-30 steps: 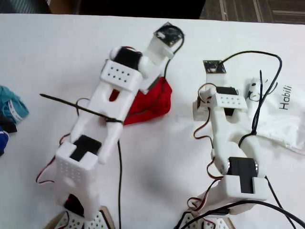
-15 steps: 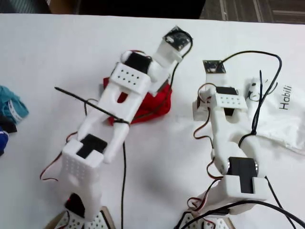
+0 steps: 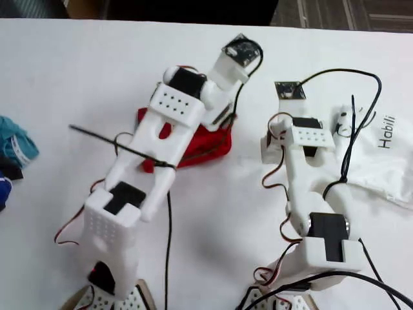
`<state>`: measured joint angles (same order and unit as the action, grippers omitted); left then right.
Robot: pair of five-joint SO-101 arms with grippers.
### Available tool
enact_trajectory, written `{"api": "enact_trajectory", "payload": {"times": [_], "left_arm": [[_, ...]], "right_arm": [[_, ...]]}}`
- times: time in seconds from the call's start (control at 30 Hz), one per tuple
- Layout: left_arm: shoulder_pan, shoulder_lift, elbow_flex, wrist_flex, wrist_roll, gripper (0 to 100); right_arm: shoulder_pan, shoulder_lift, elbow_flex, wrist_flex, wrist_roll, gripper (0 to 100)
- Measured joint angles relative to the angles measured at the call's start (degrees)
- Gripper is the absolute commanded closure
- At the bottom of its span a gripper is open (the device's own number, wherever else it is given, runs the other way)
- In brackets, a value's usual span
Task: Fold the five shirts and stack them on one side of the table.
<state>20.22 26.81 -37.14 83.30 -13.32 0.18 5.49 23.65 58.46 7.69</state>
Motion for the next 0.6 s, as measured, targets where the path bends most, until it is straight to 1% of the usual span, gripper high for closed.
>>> {"api": "enact_trajectory", "payload": {"times": [0.1, 0.2, 0.37, 0.4, 0.43, 0.5, 0.53, 0.57, 0.6], "left_arm": [[-1.58, 0.0, -6.33, 3.43, 0.0, 79], [-6.07, 0.09, -9.41, 5.19, 0.0, 79], [-15.21, 3.43, -5.54, 5.36, 0.0, 79], [-16.88, 4.66, -4.04, 5.01, 0.0, 79], [-18.37, 6.07, -2.64, 4.4, 0.0, 82], [-21.19, 8.7, -0.7, 2.81, 0.09, 93], [-22.42, 9.85, -0.53, 1.93, 0.09, 99], [-23.47, 10.64, -0.35, 1.14, 0.53, 98], [-24.44, 11.08, -0.35, 0.18, 1.76, 96]], "right_arm": [[0.0, 0.0, 0.0, 0.0, 0.0, 72.8], [0.0, 0.0, 0.0, 0.0, 0.0, 72.9], [-0.79, 0.0, 0.0, 0.0, 0.0, 73.4], [-1.23, 0.0, 0.0, 0.0, 0.0, 75.1], [-1.67, 0.0, 0.0, 0.0, 0.0, 78.8], [-2.29, 0.0, 0.0, 0.0, 0.09, 89.9], [-2.46, 0.0, 0.0, 0.0, 0.09, 97.1], [-2.55, 0.0, 0.0, 0.0, 0.09, 98.8], [-2.55, 0.0, 0.0, -0.53, 0.09, 96.2]]}}
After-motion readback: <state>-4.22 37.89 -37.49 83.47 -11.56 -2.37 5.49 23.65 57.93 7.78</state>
